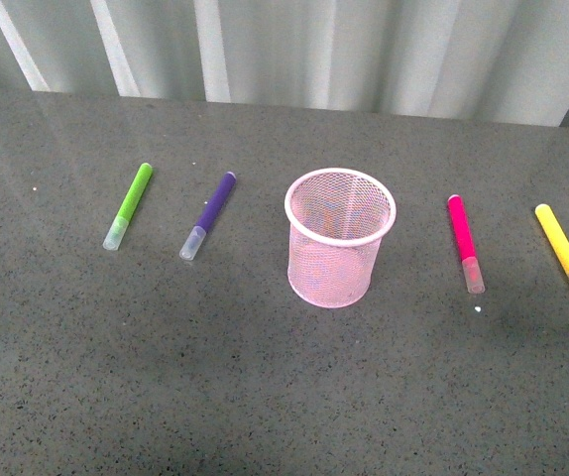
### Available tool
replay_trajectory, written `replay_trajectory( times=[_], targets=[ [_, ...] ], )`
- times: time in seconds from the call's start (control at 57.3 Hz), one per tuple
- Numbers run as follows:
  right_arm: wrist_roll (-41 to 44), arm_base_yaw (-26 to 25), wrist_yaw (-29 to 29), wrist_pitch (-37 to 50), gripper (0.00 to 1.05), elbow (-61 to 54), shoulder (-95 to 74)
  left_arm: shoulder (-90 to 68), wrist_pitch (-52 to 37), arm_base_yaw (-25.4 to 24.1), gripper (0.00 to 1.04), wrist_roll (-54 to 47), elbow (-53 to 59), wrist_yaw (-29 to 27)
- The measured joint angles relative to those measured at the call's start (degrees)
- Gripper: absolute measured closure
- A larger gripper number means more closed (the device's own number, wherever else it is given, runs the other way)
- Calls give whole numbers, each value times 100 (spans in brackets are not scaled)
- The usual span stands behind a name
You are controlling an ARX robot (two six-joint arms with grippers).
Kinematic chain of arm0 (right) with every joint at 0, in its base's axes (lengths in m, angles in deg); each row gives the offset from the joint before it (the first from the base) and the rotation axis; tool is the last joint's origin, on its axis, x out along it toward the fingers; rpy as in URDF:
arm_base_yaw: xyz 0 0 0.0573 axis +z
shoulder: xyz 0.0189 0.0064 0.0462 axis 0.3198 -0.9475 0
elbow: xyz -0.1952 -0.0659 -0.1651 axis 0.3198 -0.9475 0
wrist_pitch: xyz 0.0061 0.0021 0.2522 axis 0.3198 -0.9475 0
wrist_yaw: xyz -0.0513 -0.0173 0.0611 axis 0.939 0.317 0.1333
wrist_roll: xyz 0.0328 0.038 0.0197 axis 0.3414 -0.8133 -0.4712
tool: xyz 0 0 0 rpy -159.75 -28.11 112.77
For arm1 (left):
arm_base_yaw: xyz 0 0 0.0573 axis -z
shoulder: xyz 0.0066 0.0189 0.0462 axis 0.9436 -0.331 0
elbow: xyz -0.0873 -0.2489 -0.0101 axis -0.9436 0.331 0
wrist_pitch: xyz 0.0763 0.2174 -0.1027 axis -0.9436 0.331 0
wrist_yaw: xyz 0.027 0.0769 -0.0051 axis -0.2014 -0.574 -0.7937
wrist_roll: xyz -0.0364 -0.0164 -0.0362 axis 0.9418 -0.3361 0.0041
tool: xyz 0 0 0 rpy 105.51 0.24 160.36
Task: Insert purple and pink pens into pink cup
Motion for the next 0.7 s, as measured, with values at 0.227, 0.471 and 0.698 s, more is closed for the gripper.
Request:
replay_trajectory(
  times=[0.227,0.471,0.698],
  targets=[
    [0,0,0,0,7,0,0,0,0,0,7,0,0,0],
    [0,0,-2,0,7,0,0,-1152,992,597,7,592,-514,-212],
    [0,0,-4,-2,7,0,2,-4085,-1001,1871,7,778,-1353,-555]
  ],
)
